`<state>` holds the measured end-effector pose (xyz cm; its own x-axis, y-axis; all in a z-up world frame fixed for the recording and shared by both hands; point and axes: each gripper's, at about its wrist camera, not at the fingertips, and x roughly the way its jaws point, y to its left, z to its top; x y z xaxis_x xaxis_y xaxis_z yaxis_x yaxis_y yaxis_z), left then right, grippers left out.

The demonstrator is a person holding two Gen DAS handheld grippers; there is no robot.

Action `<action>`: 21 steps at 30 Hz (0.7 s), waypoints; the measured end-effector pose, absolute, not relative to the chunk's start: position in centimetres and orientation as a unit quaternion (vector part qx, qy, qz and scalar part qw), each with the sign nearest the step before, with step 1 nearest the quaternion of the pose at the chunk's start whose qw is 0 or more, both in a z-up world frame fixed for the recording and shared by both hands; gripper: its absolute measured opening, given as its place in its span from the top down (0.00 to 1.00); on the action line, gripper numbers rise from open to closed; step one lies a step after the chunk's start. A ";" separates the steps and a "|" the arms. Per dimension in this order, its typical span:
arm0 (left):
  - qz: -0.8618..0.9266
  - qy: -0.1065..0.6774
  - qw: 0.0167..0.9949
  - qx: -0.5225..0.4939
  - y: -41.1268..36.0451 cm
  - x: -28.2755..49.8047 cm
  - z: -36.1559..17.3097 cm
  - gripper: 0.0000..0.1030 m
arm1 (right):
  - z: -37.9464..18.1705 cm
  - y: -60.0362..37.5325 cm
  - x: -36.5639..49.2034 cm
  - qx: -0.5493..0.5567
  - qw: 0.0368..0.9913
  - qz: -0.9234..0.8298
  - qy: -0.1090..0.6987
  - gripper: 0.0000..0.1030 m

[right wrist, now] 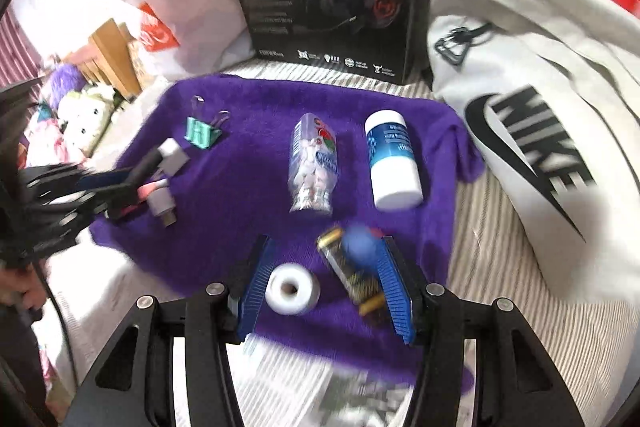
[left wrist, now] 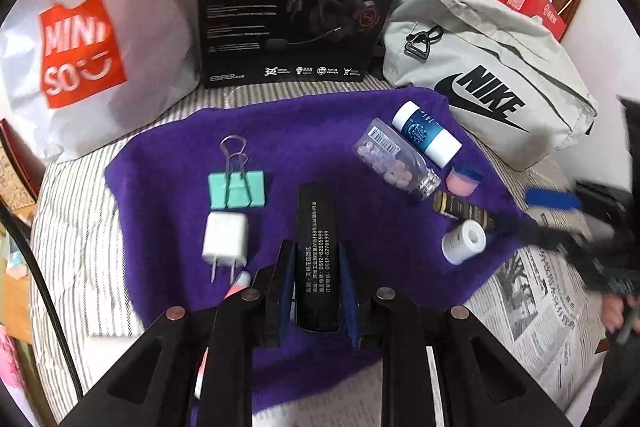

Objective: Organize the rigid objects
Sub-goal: 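Lower the pill bottle onto the towel and open the right gripper while the left holds the stick, then lower the black stick onto the towel and open the left gripper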

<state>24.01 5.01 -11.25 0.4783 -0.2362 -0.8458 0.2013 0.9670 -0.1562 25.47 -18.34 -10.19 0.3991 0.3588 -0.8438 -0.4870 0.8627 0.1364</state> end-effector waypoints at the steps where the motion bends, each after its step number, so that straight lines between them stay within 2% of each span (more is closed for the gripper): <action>1: -0.128 0.496 0.858 -0.018 4.8 24.6 -11.5 0.80 | -10.0 -18.8 24.9 -0.064 0.835 0.254 0.484 0.48; 11: -0.119 0.516 0.848 -0.003 3.9 27.7 -13.8 0.80 | -10.5 -22.2 20.3 -0.013 0.837 0.250 0.487 0.48; 21: -0.096 0.527 0.844 0.031 2.6 28.1 -15.5 0.80 | -12.0 -22.5 19.4 0.004 0.833 0.240 0.499 0.48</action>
<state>28.10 2.57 -15.46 0.4256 -0.1295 -0.8956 0.1949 0.9796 -0.0491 19.37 -22.45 -12.02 0.3873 0.4041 -0.8286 -0.3966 0.8844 0.2460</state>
